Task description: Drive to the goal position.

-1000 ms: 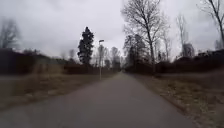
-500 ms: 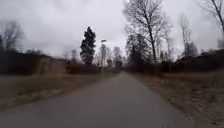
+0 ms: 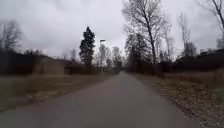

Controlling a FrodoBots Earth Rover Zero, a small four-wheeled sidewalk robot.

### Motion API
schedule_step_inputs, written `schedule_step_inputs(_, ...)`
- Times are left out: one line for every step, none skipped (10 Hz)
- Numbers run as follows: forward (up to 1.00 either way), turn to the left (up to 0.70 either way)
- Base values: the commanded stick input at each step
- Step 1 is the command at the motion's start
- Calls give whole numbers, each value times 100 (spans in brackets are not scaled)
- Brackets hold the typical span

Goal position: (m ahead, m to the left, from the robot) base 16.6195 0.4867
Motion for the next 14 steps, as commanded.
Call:
schedule_step_inputs(70, 0)
schedule_step_inputs(70, 0)
schedule_step_inputs(70, 0)
schedule_step_inputs(70, 0)
schedule_step_inputs(70, 0)
schedule_step_inputs(70, 0)
schedule_step_inputs(70, 0)
schedule_step_inputs(70, 0)
schedule_step_inputs(70, 0)
schedule_step_inputs(70, 0)
schedule_step_inputs(70, 0)
schedule_step_inputs(70, 0)
schedule_step_inputs(70, 0)
schedule_step_inputs(70, 0)
